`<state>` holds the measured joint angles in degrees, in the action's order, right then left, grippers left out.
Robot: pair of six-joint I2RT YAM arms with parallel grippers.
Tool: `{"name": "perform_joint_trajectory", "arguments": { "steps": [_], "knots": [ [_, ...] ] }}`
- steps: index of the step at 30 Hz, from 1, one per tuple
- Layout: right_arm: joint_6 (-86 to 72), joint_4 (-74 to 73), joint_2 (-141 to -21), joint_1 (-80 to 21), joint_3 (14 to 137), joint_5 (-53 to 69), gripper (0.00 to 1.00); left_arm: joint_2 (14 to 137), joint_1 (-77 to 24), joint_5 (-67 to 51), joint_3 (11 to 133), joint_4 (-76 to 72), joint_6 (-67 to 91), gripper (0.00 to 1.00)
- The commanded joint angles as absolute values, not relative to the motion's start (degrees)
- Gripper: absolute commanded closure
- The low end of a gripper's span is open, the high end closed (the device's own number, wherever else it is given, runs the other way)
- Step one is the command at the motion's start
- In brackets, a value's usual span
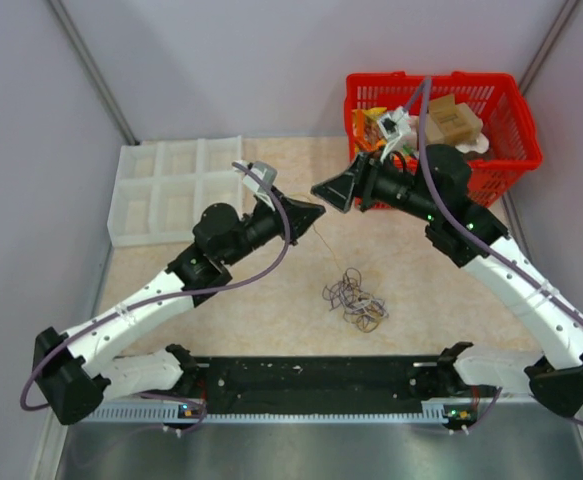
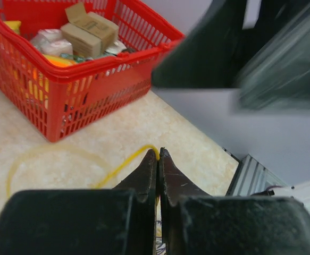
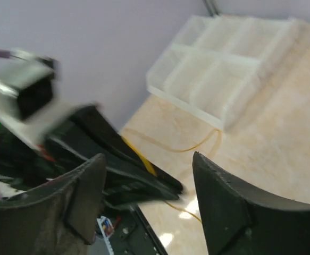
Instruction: Untangle the cables
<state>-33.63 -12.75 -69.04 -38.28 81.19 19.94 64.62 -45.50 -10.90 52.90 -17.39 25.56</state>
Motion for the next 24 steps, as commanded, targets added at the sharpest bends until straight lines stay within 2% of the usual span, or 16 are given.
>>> {"name": "perform_joint_trajectory", "arguments": {
  "steps": [1,3,6,12,24],
  "knots": [
    [-26.46,-20.22,-61.72,-32.88,68.41,17.14,0.27,57.75,-45.44,-1.77,52.82,-16.35,24.61,1.00],
    [-23.74,-21.44,-58.81,-32.78,62.43,15.56,0.22,56.34,-45.44,-0.53,53.61,-15.39,24.52,1.00],
    [-23.64,-23.03,-56.26,-33.13,54.77,13.37,0.20,56.16,-45.53,-0.53,55.45,-14.59,24.43,1.00],
    [-21.88,-24.09,-58.61,-42.71,51.86,1.93,0.18,58.27,-45.44,0.79,60.98,-13.28,25.05,1.00],
    [-32.33,-5.56,-64.52,-41.31,42.20,11.06,0.34,59.24,-45.35,0.27,71.10,-9.40,25.31,1.00]
  ]
}}
